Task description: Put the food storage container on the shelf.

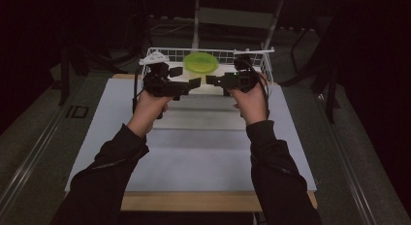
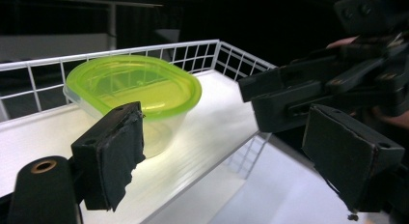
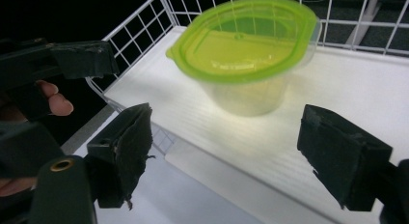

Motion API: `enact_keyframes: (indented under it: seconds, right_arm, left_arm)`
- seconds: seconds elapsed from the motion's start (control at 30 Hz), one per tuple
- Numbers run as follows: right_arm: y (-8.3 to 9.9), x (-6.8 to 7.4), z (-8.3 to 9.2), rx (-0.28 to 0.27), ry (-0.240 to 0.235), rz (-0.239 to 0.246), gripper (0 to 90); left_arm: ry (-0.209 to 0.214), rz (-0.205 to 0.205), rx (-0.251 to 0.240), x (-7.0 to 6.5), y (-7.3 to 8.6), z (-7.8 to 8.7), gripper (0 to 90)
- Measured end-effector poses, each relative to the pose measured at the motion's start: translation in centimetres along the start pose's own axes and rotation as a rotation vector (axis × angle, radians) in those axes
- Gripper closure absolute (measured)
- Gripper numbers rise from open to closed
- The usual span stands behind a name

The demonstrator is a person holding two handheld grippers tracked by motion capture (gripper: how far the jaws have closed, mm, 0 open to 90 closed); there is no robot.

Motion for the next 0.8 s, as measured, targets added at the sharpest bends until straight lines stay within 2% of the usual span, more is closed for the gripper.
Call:
enact_keyframes:
  seconds: [0.1,0.2,0.33,0.6,0.67,0.8]
  right_arm:
    - [0.8,-0.1,0.1,0.001,-0.005,0.003,18.9]
    - [1.6,-0.2,0.2,0.006,-0.007,0.007,19.2]
    - [2.7,-0.1,0.4,0.016,0.000,0.039,18.8]
    - [5.6,0.3,0.3,0.016,-0.037,0.073,18.0]
    - [6.4,0.3,0.2,0.024,-0.037,0.093,18.0]
    - [8.2,0.3,0.3,0.031,-0.064,0.098,17.9]
  left_arm:
    - [0.010,-0.024,0.021,-0.5,1.2,-0.2,10.7]
    - [0.020,-0.029,0.009,-0.8,1.9,-0.1,10.7]
    - [0.021,-0.042,0.004,-1.1,3.0,0.0,10.7]
    - [0.076,-0.070,0.020,-1.8,5.4,1.1,10.7]
    - [0.094,-0.077,0.027,-2.0,6.0,1.5,10.7]
    - [0.126,-0.084,0.041,-2.2,7.5,2.4,10.8]
Point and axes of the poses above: each handheld gripper's, and its own axes: z roughly backward along the jaws, y roughly out of its underside, x roughly to its left, the point moved 2 cm from there along -z, roughly forward along the jaws, and after that the axes turned 4 degrees about -x, right-handed, at the moved point
